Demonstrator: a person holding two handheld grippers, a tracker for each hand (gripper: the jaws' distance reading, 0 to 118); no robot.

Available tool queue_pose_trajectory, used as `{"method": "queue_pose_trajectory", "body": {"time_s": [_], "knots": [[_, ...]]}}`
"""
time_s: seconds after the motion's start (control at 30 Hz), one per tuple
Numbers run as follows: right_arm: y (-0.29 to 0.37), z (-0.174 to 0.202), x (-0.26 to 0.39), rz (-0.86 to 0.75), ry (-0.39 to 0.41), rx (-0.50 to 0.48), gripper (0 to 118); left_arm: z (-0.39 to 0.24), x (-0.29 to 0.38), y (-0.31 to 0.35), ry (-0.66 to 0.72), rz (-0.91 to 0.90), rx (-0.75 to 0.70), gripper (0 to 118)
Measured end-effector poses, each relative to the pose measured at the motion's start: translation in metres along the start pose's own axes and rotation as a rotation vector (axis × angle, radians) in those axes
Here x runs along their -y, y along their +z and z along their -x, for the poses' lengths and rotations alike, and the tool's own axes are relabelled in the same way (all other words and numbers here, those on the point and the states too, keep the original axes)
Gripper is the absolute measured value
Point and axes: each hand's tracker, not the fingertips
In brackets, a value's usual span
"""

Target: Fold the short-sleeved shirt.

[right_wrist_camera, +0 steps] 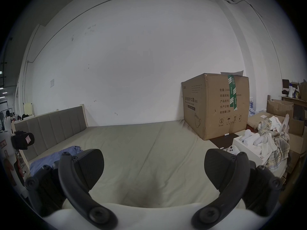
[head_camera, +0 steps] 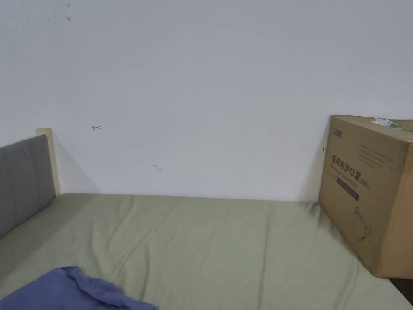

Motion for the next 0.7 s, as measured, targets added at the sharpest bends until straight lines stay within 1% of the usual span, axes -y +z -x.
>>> {"method": "queue_pose_trajectory", "body": {"time_s": [0.1, 0.13, 0.17, 0.2, 0.23, 0.27, 0.3, 0.33, 0.37, 0.4, 0.43, 0.47, 0.53, 0.67, 0.7], "knots": [[0.001, 0.0, 0.0, -0.004, 0.0, 0.004, 118, -0.001, 0.0, 0.0, -0.004, -0.002, 0.003, 118], [0.003, 0.0, 0.0, -0.007, 0.002, 0.003, 118, -0.001, 0.0, 0.001, -0.004, -0.004, 0.004, 115], [0.004, 0.0, 0.0, -0.013, 0.005, 0.002, 116, -0.001, 0.0, 0.003, -0.004, -0.012, 0.005, 103], [0.006, 0.001, 0.0, -0.018, 0.012, 0.005, 112, -0.001, 0.001, 0.006, -0.002, -0.029, 0.003, 82], [0.008, 0.003, 0.0, -0.027, 0.022, -0.003, 96, -0.001, 0.001, 0.008, -0.004, -0.043, -0.004, 46], [0.011, 0.005, 0.0, -0.056, 0.035, -0.026, 26, -0.001, 0.001, 0.009, -0.003, -0.046, -0.001, 1], [0.015, 0.007, 0.0, -0.08, 0.05, -0.021, 0, -0.001, 0.001, 0.009, -0.003, -0.049, 0.0, 0], [0.012, 0.012, -0.001, -0.07, 0.08, 0.028, 0, -0.002, 0.002, 0.009, -0.005, -0.044, -0.021, 0], [0.012, 0.012, 0.006, -0.076, 0.038, 0.084, 0, -0.003, 0.0, 0.011, -0.005, -0.071, -0.035, 0], [0.012, 0.008, 0.008, -0.074, 0.038, 0.025, 0, -0.003, 0.001, 0.011, -0.002, -0.072, -0.014, 0], [0.013, 0.004, 0.008, -0.078, 0.025, 0.007, 0, -0.004, 0.001, 0.011, -0.008, -0.071, -0.004, 0], [0.011, 0.004, 0.01, -0.075, 0.027, 0.042, 0, -0.007, 0.001, 0.012, -0.017, -0.073, -0.015, 0], [0.008, 0.0, 0.014, -0.06, 0.014, 0.032, 0, -0.009, 0.0, 0.013, -0.03, -0.077, -0.022, 0], [0.004, 0.001, 0.013, -0.051, 0.02, 0.041, 0, -0.007, -0.001, 0.016, -0.071, -0.081, -0.042, 0], [0.003, 0.007, 0.009, -0.053, 0.027, 0.037, 0, -0.004, -0.001, 0.019, -0.083, -0.081, -0.052, 0]]}}
